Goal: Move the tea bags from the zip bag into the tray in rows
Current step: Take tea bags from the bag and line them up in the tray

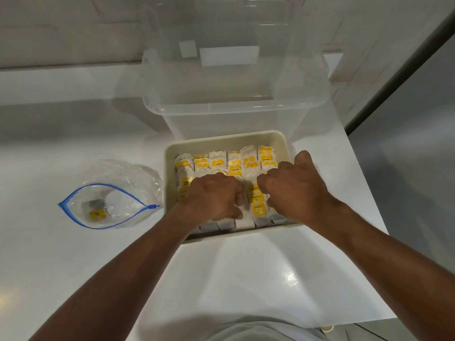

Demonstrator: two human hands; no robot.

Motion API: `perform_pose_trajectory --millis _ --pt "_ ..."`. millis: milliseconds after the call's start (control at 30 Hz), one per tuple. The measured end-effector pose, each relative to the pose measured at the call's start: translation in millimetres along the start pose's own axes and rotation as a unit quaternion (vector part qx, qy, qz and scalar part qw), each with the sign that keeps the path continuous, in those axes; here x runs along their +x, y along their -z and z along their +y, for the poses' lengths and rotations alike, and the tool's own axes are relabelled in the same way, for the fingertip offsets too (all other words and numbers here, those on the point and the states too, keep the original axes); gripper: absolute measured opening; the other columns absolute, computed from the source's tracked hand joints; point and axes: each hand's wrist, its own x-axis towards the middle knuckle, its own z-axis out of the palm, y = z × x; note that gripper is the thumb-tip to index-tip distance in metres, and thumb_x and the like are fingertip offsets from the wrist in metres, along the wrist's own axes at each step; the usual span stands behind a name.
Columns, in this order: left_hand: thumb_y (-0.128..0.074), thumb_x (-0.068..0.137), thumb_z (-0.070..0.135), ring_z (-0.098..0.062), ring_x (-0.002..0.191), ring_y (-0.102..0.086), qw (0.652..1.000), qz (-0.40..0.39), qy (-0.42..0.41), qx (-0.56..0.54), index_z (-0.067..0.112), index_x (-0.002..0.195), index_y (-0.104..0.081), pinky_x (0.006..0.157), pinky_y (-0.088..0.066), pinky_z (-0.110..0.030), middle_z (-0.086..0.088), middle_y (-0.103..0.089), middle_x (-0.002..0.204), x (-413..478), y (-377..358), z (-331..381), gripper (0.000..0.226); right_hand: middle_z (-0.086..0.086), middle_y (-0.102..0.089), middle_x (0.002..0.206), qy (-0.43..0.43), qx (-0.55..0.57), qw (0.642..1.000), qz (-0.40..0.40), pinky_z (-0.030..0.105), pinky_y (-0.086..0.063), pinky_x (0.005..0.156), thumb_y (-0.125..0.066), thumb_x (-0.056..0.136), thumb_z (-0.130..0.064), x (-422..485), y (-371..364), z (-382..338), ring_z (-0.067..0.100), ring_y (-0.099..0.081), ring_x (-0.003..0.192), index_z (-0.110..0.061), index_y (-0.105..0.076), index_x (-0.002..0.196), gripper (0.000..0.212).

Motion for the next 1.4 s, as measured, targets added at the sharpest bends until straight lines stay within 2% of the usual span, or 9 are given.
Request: perform_pose_trajectory --millis 100,167,267,400,500,633,1100,1200,1400 --pt "-0.075 0.068 0.062 -0.017 0.102 -0.059 0.999 0.003 -0.019 0.042 0.035 0.099 -0.056 0.078 -0.043 -0.031 0.011 -0.063 0.101 -4 -6 4 0.045 -0.008 -0.064 0.095 0.010 0.041 0.997 -0.071 0.043 -0.022 0.085 -0.061 0.085 -0.050 5 3 -8 0.019 -0.058 0.095 -0.033 -0.045 0.093 0.025" --pt "-0.075 0.072 0.061 -0.019 0.106 -0.059 0.996 0.028 -0.027 0.081 0.033 0.105 -0.054 0.075 -0.037 -0.030 0.007 -0.062 0.109 -4 -10 10 0.049 -0.009 -0.065 0.098 0.018 0.040 0.995 -0.085 0.044 -0.019 0.087 -0.064 0.080 -0.057 8 -3 -14 0.019 -0.056 0.100 -0.031 -0.052 0.100 0.035" --pt "-0.074 0.076 0.057 -0.021 0.109 -0.059 0.995 0.045 -0.018 0.084 0.031 0.111 -0.053 0.074 -0.034 -0.031 0.005 -0.062 0.113 -1 -12 13 0.048 -0.007 -0.067 0.101 0.015 0.024 0.996 -0.086 0.047 -0.019 0.094 -0.068 0.078 -0.056 11 -11 -17 0.021 -0.056 0.103 -0.029 -0.058 0.108 0.042" --pt "-0.076 0.077 0.051 -0.021 0.107 -0.059 0.996 0.047 -0.020 0.070 0.032 0.105 -0.057 0.073 -0.036 -0.031 0.006 -0.063 0.109 1 -13 12 0.038 -0.005 -0.068 0.102 0.010 0.005 0.998 -0.068 0.050 -0.022 0.100 -0.068 0.081 -0.051 14 -15 -17 0.023 -0.058 0.104 -0.026 -0.059 0.112 0.041" --pt "-0.074 0.078 0.048 -0.022 0.104 -0.060 0.996 0.055 -0.020 0.072 0.032 0.096 -0.056 0.072 -0.036 -0.031 0.006 -0.064 0.107 2 -13 11 0.031 -0.005 -0.068 0.102 0.005 0.006 0.998 -0.061 0.048 -0.021 0.098 -0.069 0.080 -0.053 15 -17 -18 0.023 -0.059 0.103 -0.027 -0.059 0.112 0.042" --pt "-0.071 0.081 0.043 -0.023 0.105 -0.060 0.995 0.074 -0.019 0.066 0.031 0.098 -0.058 0.071 -0.037 -0.030 0.004 -0.065 0.108 5 -12 10 0.024 -0.005 -0.068 0.101 0.001 0.007 0.999 -0.049 0.047 -0.021 0.098 -0.066 0.083 -0.049 14 -17 -17 0.023 -0.059 0.102 -0.026 -0.059 0.112 0.037" --pt "-0.073 0.076 0.051 -0.021 0.098 -0.059 0.997 0.075 -0.014 0.026 0.033 0.086 -0.047 0.068 -0.036 -0.031 0.006 -0.063 0.100 3 -13 2 0.033 -0.006 -0.068 0.099 -0.014 -0.021 0.999 -0.041 0.047 -0.022 0.094 -0.061 0.086 -0.052 15 -11 -14 0.020 -0.061 0.099 -0.028 -0.056 0.109 0.034" --pt "-0.073 0.076 0.050 -0.021 0.097 -0.057 0.996 0.082 -0.015 0.013 0.033 0.084 -0.046 0.069 -0.036 -0.030 0.005 -0.063 0.099 0 -6 0 0.032 -0.006 -0.067 0.095 -0.014 -0.016 0.999 -0.032 0.044 -0.019 0.087 -0.061 0.085 -0.054 14 -6 -12 0.020 -0.061 0.095 -0.028 -0.054 0.105 0.033" --pt "-0.070 0.077 0.053 -0.017 0.094 -0.058 0.991 0.131 -0.014 -0.005 0.035 0.084 -0.048 0.070 -0.040 -0.029 0.012 -0.057 0.084 -10 11 -11 0.029 -0.012 -0.063 0.080 -0.037 0.120 0.992 0.000 0.038 -0.027 0.082 -0.057 0.084 -0.063 16 5 -10 0.013 -0.062 0.083 -0.030 -0.043 0.084 0.036"
